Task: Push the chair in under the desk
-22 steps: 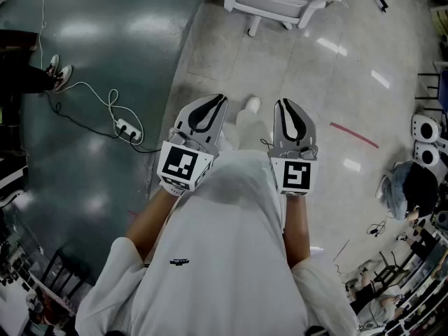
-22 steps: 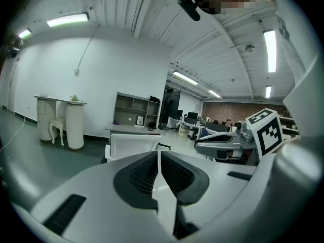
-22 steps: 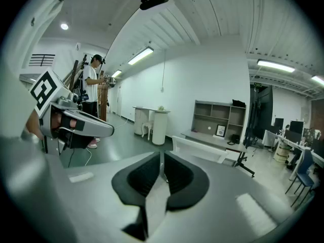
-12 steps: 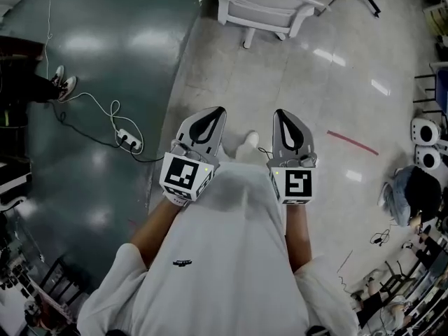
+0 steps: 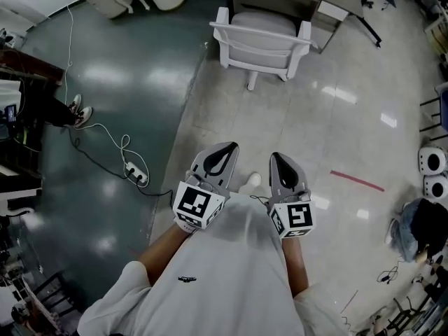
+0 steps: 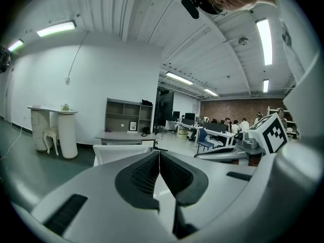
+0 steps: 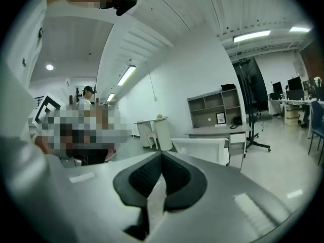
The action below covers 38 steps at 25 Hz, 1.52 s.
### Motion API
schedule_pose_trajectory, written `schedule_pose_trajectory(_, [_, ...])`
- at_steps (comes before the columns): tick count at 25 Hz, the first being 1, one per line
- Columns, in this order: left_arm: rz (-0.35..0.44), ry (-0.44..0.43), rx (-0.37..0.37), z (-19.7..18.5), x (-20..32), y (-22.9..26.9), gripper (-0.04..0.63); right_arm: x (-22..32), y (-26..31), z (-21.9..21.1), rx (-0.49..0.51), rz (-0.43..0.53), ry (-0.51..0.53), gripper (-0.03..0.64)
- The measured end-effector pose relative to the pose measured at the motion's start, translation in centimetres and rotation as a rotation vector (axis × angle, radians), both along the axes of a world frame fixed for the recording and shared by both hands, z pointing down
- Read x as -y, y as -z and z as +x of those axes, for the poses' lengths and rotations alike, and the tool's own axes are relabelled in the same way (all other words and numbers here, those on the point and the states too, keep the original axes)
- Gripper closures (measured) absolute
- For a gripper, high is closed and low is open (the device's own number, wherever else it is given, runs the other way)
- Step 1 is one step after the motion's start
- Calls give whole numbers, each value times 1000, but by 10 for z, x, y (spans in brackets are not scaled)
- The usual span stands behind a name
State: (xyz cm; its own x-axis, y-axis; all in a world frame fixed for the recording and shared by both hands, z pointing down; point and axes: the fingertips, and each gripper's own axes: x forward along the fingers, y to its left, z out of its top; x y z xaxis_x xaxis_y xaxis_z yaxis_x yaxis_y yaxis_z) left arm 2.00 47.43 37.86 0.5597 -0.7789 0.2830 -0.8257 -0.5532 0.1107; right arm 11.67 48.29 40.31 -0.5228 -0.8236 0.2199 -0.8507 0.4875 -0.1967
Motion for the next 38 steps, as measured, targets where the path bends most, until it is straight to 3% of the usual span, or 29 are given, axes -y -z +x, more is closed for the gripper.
schedule_pose_trajectory(4, [64,51,71,10,21,9,586,20,-3,19,2,21,12,606])
schedule_pose_trajectory(9, [31,79,77,10,34,14,586,40,18,37,10,85,20,606])
schedule_pose_trajectory(18, [27,84,7,8,103,13,586,112,26,28,-53,165,30,604])
schedule_pose_trajectory(25, [33,45,-40,-5,222,7,586,224,24,4,-97,189,30,604])
schedule_pose_trajectory(29, [6,-43,-89,-7,299,20,586,296,44,-20,-113,145,49,604])
schedule_pose_trajectory(38, [22,-178,-101,-21,455,44,586,456,65,-55,-111,157,-9,604])
